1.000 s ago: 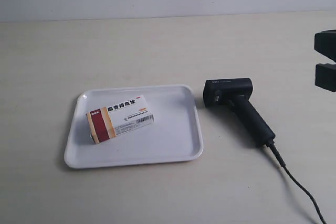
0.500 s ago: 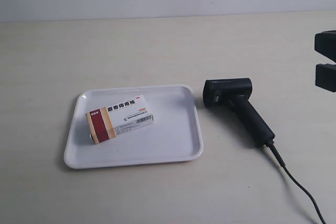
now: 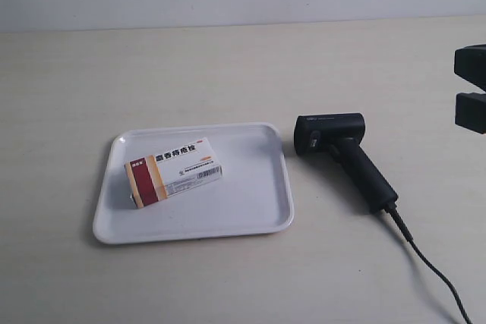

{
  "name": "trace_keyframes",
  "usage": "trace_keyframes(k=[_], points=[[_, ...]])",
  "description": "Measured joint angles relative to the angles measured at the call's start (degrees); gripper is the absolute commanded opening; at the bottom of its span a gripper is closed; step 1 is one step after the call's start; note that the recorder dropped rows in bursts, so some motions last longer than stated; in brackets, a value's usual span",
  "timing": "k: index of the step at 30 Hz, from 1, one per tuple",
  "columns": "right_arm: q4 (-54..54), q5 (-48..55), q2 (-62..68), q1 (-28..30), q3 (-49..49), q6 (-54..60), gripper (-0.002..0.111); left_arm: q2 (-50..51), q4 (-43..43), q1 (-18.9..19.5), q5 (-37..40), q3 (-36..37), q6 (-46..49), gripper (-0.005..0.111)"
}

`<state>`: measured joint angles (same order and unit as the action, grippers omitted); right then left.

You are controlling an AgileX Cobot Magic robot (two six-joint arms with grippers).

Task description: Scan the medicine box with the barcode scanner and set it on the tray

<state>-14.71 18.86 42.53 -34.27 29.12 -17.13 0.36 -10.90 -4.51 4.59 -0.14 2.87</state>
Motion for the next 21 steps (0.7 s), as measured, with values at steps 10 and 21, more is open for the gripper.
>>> trace_keyframes(k=[10, 21], points=[[1.2, 0.0, 0.0, 0.0, 0.0, 0.0, 0.0, 0.0, 3.83, 2.14, 6.42, 0.0, 1.62, 0.002], [1.29, 0.0, 0.0, 0.0, 0.0, 0.0, 0.0, 0.0, 3.57, 2.14, 7.26, 0.0, -2.06, 0.001]])
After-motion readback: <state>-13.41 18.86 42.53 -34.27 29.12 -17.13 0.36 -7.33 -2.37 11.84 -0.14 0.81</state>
